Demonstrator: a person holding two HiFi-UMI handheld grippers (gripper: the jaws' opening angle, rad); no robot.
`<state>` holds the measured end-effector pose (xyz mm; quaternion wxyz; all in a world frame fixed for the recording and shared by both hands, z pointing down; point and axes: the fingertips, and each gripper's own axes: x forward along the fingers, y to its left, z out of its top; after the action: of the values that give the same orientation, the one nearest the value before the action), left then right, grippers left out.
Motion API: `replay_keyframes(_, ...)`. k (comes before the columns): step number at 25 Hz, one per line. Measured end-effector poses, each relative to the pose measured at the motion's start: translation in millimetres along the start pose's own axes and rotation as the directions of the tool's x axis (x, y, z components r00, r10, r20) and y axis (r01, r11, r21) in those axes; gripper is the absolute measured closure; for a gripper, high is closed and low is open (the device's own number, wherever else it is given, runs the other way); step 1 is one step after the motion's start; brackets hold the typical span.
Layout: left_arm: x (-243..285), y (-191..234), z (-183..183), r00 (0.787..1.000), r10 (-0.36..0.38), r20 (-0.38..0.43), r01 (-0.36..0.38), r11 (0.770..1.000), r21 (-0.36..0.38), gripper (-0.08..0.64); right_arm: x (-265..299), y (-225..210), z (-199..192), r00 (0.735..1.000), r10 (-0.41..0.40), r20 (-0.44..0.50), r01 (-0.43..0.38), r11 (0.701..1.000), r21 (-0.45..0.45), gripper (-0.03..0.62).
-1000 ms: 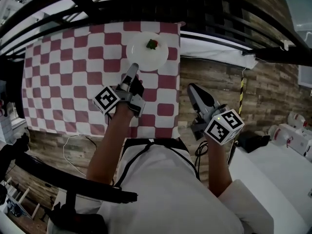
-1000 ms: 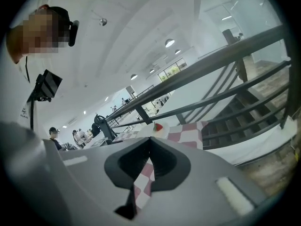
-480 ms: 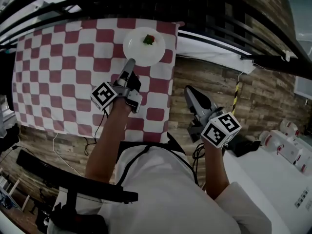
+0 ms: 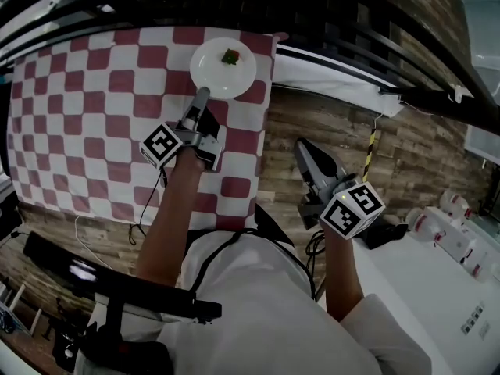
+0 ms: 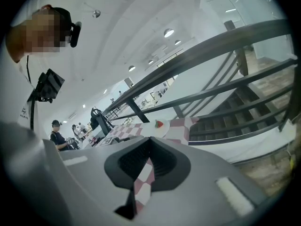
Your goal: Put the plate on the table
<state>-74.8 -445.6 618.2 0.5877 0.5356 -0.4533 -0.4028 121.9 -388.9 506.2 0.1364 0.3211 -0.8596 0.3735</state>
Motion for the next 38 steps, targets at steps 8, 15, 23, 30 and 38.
replay_keyframes(8, 14, 14, 3, 1.0, -0.025, 0.018, 0.025, 1.0, -0.003, 0.543, 15, -1, -5, 1.0, 0.012, -0.013, -0.013, 0.999, -0.031, 0.584)
replay_keyframes(15, 31, 30, 7, 1.0, -0.004, 0.027, 0.004, 1.0, 0.024, 0.543, 46, -5, -8, 0.999, 0.041, -0.011, -0.041, 0.998, -0.051, 0.584)
replay_keyframes(23, 44, 29, 7, 0.999, -0.021, 0.039, 0.021, 1.0, -0.013, 0.543, 69, -5, -11, 0.998, 0.057, -0.026, -0.058, 0.997, -0.046, 0.584)
replay_keyframes(30, 44, 45, 11, 0.998, 0.046, 0.039, -0.046, 0.999, 0.004, 0.542, 70, -6, -10, 0.998, 0.055, -0.03, -0.056, 0.997, -0.044, 0.584)
replay_keyframes(38, 42, 57, 13, 0.98, 0.189, 0.055, -0.189, 0.982, 0.001, 0.545, 69, -8, -13, 0.998, 0.051, -0.032, -0.052, 0.998, -0.031, 0.584)
